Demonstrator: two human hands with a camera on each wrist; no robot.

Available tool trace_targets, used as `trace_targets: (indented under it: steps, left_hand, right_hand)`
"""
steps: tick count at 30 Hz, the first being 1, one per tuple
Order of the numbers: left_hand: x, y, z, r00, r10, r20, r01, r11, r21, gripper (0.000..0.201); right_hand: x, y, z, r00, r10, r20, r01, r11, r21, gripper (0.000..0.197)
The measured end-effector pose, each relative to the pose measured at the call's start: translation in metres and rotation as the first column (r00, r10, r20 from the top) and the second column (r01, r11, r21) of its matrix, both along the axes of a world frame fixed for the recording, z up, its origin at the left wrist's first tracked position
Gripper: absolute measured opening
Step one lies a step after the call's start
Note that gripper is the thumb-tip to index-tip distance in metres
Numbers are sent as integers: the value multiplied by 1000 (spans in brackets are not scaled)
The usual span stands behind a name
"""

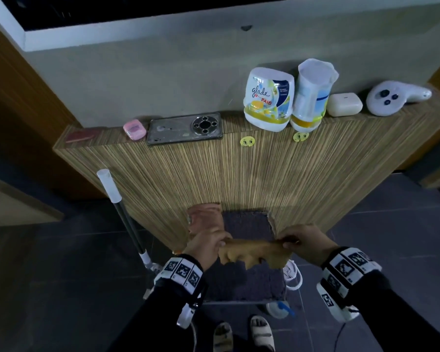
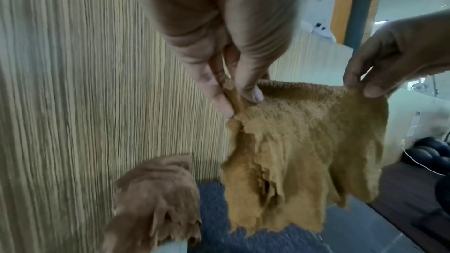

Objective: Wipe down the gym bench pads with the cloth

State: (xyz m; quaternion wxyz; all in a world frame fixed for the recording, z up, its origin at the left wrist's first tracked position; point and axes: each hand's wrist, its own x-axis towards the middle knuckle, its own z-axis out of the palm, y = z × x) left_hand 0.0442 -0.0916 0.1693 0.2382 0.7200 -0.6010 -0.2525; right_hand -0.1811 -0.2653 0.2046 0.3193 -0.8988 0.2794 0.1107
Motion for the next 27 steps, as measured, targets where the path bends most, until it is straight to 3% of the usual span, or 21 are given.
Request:
trace_targets:
  steps: [3, 6, 9, 14, 16, 18, 23, 27]
  left_hand:
    - [-1, -9, -18, 999, 48, -18, -45, 989, 138, 34]
    - [4, -16, -41, 997, 65, 53, -70, 991, 113, 49]
    - [4, -13, -72, 992, 86, 97, -97, 989, 115, 51]
    - [-20, 13, -144, 996, 63, 56, -77, 948, 309, 56]
    - [-33, 28, -168, 1000, 23, -12, -14, 877, 480, 62]
    - [-41, 41, -183, 998, 25, -51, 6, 839, 543, 66]
    - [-49, 48, -181, 997, 77, -16, -57, 849, 526, 63]
    - [-42, 48, -156, 991, 132, -30, -97, 846, 525, 54]
  right_hand:
    - [6, -4, -24, 1000, -5, -18, 6, 998, 55, 26]
    - [9, -12, -45, 998, -46, 34, 44, 997, 65, 26]
    - [12, -12, -71, 998, -58, 41, 55, 997, 52, 27]
    - [6, 11, -138, 972, 77, -224, -66, 996, 58, 35]
    - [1, 26, -164, 919, 199, -342, -170, 979, 112, 35]
    - [-3, 39, -180, 882, 268, -388, -242, 964, 115, 26]
    - [-5, 50, -177, 935, -5, -354, 92, 969, 229, 37]
    - [-3, 47, -159, 936, -100, -339, 186, 954, 234, 34]
